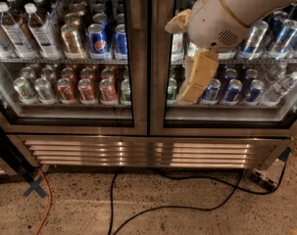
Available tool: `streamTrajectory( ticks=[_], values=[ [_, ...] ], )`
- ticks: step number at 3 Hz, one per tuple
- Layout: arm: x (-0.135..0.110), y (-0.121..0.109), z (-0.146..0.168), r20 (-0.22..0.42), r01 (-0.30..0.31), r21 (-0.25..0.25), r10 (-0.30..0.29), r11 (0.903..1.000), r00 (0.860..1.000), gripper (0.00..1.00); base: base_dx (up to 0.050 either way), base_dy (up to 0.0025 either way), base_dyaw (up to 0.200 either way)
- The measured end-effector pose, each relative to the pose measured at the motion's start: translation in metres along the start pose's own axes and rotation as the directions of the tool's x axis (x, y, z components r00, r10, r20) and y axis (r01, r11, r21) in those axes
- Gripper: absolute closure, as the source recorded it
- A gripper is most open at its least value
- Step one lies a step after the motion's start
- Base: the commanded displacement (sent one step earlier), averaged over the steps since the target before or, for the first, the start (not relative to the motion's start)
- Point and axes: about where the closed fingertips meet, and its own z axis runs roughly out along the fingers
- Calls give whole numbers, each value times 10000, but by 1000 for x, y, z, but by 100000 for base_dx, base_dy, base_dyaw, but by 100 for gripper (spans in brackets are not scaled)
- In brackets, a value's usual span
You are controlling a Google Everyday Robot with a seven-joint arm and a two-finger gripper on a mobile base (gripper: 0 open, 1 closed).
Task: Open left fridge door
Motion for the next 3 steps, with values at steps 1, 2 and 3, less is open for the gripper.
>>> streamTrajectory(
  ticks=[1, 2, 3],
  values=[
    [-24, -15, 3, 348, 313, 661, -337, 9973, 9988, 0, 0, 0, 0],
    [-40, -33, 2, 378, 245, 1530, -306, 9879, 9988, 0, 0, 0, 0],
    [-40, -33, 2, 379, 245, 1530, -306, 9879, 9988, 0, 0, 0, 0]
  ],
)
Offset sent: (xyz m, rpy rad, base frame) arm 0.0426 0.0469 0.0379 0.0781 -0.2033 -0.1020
